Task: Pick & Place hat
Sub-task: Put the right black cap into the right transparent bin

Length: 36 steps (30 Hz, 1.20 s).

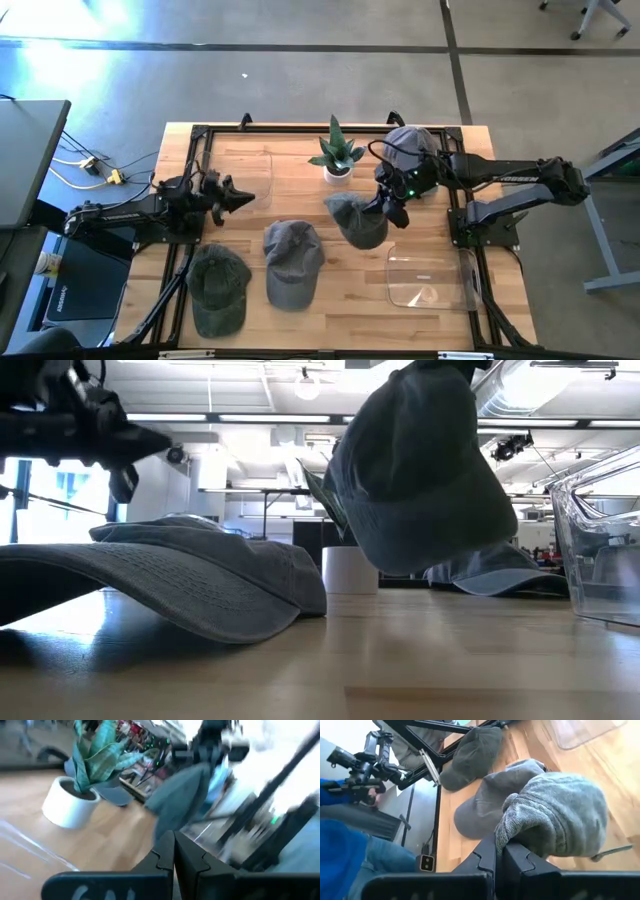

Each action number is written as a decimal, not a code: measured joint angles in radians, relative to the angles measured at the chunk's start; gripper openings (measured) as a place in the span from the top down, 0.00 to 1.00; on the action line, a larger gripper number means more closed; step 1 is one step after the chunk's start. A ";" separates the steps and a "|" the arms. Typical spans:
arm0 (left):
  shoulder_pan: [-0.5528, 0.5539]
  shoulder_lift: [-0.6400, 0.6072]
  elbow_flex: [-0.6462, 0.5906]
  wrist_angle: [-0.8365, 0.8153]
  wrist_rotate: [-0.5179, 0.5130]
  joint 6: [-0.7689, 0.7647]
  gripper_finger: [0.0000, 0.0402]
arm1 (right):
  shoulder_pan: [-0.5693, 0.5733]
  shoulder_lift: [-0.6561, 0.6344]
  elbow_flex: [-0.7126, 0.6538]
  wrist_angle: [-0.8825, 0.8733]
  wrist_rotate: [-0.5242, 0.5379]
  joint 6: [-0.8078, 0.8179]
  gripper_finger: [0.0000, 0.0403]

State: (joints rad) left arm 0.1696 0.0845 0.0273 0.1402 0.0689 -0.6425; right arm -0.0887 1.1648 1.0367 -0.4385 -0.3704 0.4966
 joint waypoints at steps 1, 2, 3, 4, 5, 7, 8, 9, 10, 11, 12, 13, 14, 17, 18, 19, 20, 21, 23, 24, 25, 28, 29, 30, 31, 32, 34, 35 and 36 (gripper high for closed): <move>0.000 0.001 0.000 0.027 -0.004 -0.036 1.00 | 0.006 0.000 0.000 0.000 0.009 0.008 0.99; 0.000 0.001 0.001 0.057 0.002 -0.040 1.00 | 0.010 0.000 0.000 0.000 0.017 0.011 0.99; 0.000 0.001 0.007 0.076 0.015 -0.038 1.00 | 0.015 0.000 0.000 0.000 0.024 0.008 0.99; 0.000 0.007 0.025 0.070 0.029 -0.035 1.00 | 0.019 0.000 0.000 -0.001 0.030 0.002 0.99; 0.000 0.022 0.051 0.064 0.032 -0.035 1.00 | 0.022 0.000 0.000 -0.001 0.045 -0.003 0.99; 0.000 0.071 0.109 0.048 0.028 -0.011 1.00 | 0.025 0.000 0.000 -0.001 0.083 -0.025 0.99; 0.000 0.099 0.143 0.033 0.023 0.021 1.00 | 0.024 0.000 0.000 -0.001 0.096 -0.047 0.99; 0.000 0.129 0.179 0.019 0.019 0.057 1.00 | 0.024 0.000 0.000 -0.001 0.107 -0.070 0.99; 0.000 0.165 0.219 0.002 0.012 0.096 1.00 | 0.023 0.000 0.000 -0.002 0.122 -0.089 0.99; 0.000 0.204 0.260 -0.010 0.007 0.136 1.00 | 0.023 0.000 0.000 -0.001 0.133 -0.102 0.99; 0.000 0.253 0.308 -0.020 0.007 0.170 1.00 | 0.023 0.000 0.000 0.000 0.138 -0.110 0.99; -0.002 0.311 0.358 -0.031 0.009 0.198 1.00 | 0.023 0.000 0.000 0.000 0.136 -0.113 0.99; -0.009 0.374 0.408 -0.054 0.011 0.225 1.00 | 0.023 0.000 0.000 0.000 0.133 -0.114 0.99; -0.053 0.569 0.555 -0.186 -0.002 0.327 1.00 | 0.025 0.000 0.000 -0.001 0.126 -0.115 0.99; -0.072 0.628 0.601 -0.232 -0.020 0.365 1.00 | 0.028 0.000 0.000 -0.003 0.125 -0.122 0.99; -0.091 0.683 0.646 -0.279 -0.041 0.399 1.00 | 0.033 0.000 0.000 -0.010 0.127 -0.135 0.99; -0.108 0.730 0.690 -0.317 -0.065 0.425 1.00 | 0.038 0.000 0.000 -0.022 0.133 -0.147 0.99; -0.125 0.771 0.731 -0.343 -0.092 0.446 1.00 | 0.046 0.000 0.000 -0.036 0.142 -0.163 0.99; -0.157 0.837 0.801 -0.384 -0.143 0.470 1.00 | 0.066 0.000 0.000 -0.034 0.157 -0.180 0.99; -0.173 0.870 0.830 -0.382 -0.163 0.478 1.00 | 0.077 0.000 0.005 -0.028 0.166 -0.185 0.99; -0.190 0.905 0.859 -0.369 -0.176 0.483 1.00 | 0.090 0.000 0.017 -0.028 0.183 -0.190 0.99; -0.237 0.999 0.944 -0.368 -0.211 0.533 1.00 | 0.127 -0.001 0.060 -0.029 0.247 -0.234 0.99; -0.253 1.028 0.973 -0.363 -0.227 0.558 1.00 | 0.136 -0.001 0.072 -0.035 0.268 -0.252 0.99; -0.266 1.052 0.999 -0.358 -0.246 0.585 1.00 | 0.145 -0.002 0.080 -0.041 0.287 -0.265 0.99; -0.278 1.074 1.022 -0.352 -0.260 0.620 0.99 | 0.151 -0.002 0.084 -0.045 0.302 -0.272 0.99; -0.286 1.098 1.046 -0.329 -0.258 0.664 0.98 | 0.155 -0.001 0.084 -0.047 0.310 -0.276 0.99; -0.295 1.152 1.085 -0.252 -0.216 0.758 0.92 | 0.161 -0.001 0.084 -0.055 0.309 -0.280 0.99; -0.295 1.178 1.099 -0.224 -0.194 0.793 0.89 | 0.164 0.000 0.084 -0.055 0.308 -0.285 0.99; -0.295 1.204 1.113 -0.203 -0.178 0.815 0.85 | 0.166 0.000 0.084 -0.055 0.306 -0.290 0.99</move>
State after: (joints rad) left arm -0.1253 1.2884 1.1400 -0.0628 -0.1086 0.1729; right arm 0.0774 1.1645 1.1210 -0.4934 -0.0643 0.2066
